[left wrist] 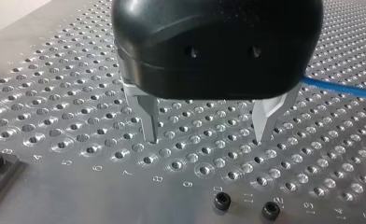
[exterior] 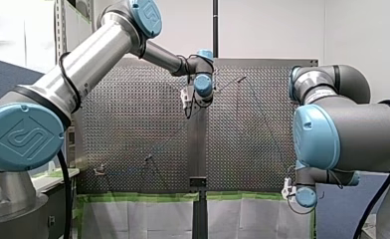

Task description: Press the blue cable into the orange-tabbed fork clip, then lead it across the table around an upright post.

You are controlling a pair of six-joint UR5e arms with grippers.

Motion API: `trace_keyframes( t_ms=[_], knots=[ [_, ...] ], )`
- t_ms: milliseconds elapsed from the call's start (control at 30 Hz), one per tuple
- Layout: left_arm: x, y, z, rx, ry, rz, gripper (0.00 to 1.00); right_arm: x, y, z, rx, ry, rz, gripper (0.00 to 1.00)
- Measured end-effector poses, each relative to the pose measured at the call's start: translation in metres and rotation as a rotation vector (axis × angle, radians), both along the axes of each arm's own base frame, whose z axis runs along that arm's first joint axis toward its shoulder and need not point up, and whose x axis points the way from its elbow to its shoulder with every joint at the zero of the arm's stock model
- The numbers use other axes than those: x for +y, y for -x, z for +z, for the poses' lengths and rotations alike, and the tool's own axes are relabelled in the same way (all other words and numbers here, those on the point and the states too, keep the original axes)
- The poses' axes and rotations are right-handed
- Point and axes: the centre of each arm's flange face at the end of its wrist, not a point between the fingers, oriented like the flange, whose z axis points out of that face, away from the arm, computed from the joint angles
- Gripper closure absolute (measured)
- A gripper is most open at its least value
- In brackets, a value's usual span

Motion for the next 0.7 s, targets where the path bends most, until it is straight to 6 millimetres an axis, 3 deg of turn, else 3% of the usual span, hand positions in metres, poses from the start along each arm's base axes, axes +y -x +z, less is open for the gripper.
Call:
trace_keyframes(
  t_ms=[700],
  knots=[
    [0.0, 0.005, -0.002, 0.025, -0.022, -0.004, 0.0, -0.011, 0.0, 0.004, -0.018, 0.065, 0.026, 1.0]
  ],
)
